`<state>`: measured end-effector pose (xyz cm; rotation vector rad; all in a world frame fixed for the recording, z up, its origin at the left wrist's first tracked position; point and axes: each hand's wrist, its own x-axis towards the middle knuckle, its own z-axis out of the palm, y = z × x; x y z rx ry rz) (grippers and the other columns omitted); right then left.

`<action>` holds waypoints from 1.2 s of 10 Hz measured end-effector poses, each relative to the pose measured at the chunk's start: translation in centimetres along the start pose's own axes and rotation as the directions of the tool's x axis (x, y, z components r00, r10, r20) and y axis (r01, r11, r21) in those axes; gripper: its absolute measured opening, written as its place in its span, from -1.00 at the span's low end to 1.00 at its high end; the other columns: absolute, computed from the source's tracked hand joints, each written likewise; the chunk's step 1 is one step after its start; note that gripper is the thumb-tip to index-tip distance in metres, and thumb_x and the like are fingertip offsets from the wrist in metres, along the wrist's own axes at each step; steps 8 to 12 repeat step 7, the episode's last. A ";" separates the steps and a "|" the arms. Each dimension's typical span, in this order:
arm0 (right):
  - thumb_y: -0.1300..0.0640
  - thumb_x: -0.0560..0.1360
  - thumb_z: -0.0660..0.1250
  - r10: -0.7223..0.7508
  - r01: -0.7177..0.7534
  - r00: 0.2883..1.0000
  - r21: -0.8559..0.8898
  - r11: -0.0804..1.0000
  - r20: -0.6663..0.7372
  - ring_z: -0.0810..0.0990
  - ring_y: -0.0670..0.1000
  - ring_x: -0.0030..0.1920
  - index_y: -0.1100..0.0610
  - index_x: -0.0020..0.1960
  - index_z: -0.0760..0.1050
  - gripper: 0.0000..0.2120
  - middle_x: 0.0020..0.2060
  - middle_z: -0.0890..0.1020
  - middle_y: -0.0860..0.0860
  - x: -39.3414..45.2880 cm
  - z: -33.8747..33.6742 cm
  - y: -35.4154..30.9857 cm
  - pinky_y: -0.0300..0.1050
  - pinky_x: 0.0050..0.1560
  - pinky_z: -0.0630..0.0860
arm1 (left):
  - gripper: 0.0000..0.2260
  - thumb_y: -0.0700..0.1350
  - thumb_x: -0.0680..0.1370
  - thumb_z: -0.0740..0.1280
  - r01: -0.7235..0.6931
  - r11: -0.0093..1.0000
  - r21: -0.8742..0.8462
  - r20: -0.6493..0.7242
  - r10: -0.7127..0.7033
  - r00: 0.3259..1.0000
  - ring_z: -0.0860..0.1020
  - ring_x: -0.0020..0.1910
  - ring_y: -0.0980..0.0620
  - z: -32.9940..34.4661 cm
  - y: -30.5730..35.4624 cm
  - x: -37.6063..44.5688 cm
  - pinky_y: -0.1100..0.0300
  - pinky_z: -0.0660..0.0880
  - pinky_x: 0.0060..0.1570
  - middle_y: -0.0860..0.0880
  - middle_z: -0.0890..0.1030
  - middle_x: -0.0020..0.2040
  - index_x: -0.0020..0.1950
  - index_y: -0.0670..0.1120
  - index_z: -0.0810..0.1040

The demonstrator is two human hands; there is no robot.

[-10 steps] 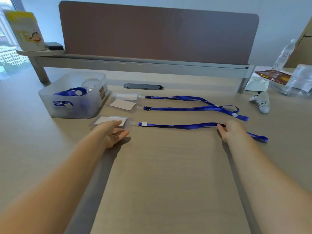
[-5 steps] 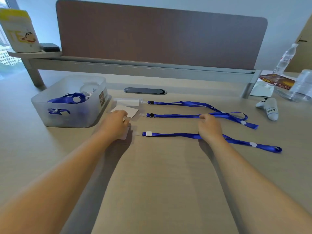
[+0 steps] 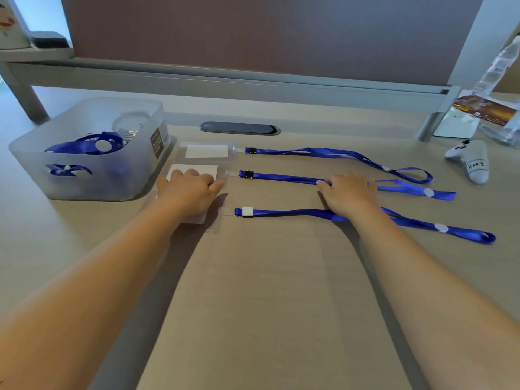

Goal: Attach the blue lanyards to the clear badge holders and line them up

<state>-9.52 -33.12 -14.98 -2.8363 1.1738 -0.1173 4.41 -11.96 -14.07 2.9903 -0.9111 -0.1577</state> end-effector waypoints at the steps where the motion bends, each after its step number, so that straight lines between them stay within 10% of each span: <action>1: -0.09 0.57 0.00 0.020 -0.022 0.999 0.066 0.998 0.032 0.46 0.19 0.15 0.18 0.07 0.52 -0.56 0.11 0.54 0.16 -0.6 -0.3 0.3 0.11 0.19 0.38 | -0.62 0.08 0.59 -0.04 -0.001 0.999 0.037 0.018 0.000 1.000 0.23 0.36 -0.22 0.0 0.1 -0.8 -0.16 0.22 0.29 -0.13 0.31 0.40 0.36 0.02 0.28; 4: -0.02 0.58 -0.01 -0.022 0.011 0.998 0.187 0.982 0.055 0.46 0.11 0.00 0.18 -0.09 0.43 -0.66 -0.06 0.54 0.13 -1.6 -0.4 1.1 0.18 0.33 0.30 | -0.61 0.04 0.56 0.09 -0.045 0.998 0.035 0.010 0.045 0.999 0.23 0.36 -0.21 0.8 -1.0 -1.1 -0.13 0.28 0.32 -0.16 0.28 0.40 0.38 -0.02 0.20; 5: 0.03 0.59 0.05 -0.084 0.097 0.994 0.238 0.966 -0.063 0.47 0.15 0.22 0.24 0.21 0.46 -0.62 0.20 0.54 0.17 -3.2 -2.1 0.5 0.08 0.29 0.34 | -0.55 0.08 0.57 0.07 -0.059 0.996 -0.061 -0.114 0.052 0.992 0.14 0.43 -0.18 -0.4 -1.0 -2.5 -0.13 0.21 0.36 -0.13 0.20 0.47 0.42 -0.04 0.17; 6: 0.07 0.57 0.13 -0.194 0.257 0.964 0.456 0.852 -0.182 0.37 0.01 0.36 0.20 0.35 0.39 -0.61 0.33 0.47 0.05 -8.2 -5.5 -1.3 -0.18 0.31 0.28 | -0.54 0.06 0.56 0.11 -0.177 0.950 -0.258 -0.265 0.107 0.958 0.12 0.46 -0.07 -3.3 -0.1 -7.4 -0.03 0.14 0.41 -0.05 0.19 0.49 0.43 -0.03 0.17; 7: -0.06 0.47 0.19 -0.459 0.517 0.850 0.572 0.636 -0.257 0.46 -0.28 0.12 0.00 0.18 0.53 -0.66 0.04 0.55 -0.28 -18.8 -7.3 -1.0 -0.56 0.07 0.28 | -0.49 0.31 0.44 0.09 -0.442 0.787 -0.430 -0.344 0.310 0.887 0.24 0.30 0.37 -3.4 -1.5 -17.5 0.45 0.15 0.28 0.28 0.35 0.34 0.33 0.12 0.33; 12: -0.06 0.47 0.19 -0.459 0.517 0.850 0.572 0.636 -0.257 0.46 -0.28 0.12 0.00 0.18 0.53 -0.66 0.04 0.55 -0.28 -18.8 -7.3 -1.0 -0.56 0.07 0.28 | -0.49 0.31 0.44 0.09 -0.442 0.787 -0.430 -0.344 0.310 0.887 0.24 0.30 0.37 -3.4 -1.5 -17.5 0.45 0.15 0.28 0.28 0.35 0.34 0.33 0.12 0.33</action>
